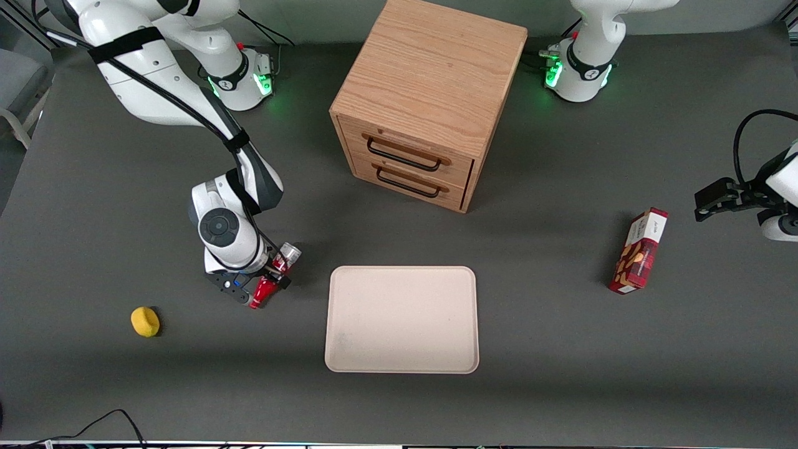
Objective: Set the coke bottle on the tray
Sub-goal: 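Lower the right gripper and close it around the bottle's body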
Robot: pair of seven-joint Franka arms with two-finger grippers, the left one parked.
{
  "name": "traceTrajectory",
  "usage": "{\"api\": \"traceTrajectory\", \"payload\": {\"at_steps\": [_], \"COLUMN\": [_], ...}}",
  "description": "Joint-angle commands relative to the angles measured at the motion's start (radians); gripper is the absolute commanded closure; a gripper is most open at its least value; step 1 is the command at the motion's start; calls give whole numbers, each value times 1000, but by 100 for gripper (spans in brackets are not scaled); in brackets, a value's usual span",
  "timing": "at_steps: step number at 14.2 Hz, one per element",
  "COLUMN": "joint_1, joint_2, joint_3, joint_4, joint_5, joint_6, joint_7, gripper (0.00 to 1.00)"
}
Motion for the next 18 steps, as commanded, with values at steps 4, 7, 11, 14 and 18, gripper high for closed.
{"api": "traceTrajectory", "payload": {"at_steps": [4, 7, 11, 14, 18], "joint_1": [13, 11, -38, -108, -165], "joint_2": [34, 11, -133, -242, -353], "joint_3": [1, 1, 52, 102, 92], "joint_4": [36, 37, 62, 134, 270], "joint_5": [-48, -47, -9, 97, 163], "joint_6": [8, -4, -206, -453, -786], "joint_7": [71, 54, -36, -177, -435], "gripper": [90, 100, 100, 100, 100]}}
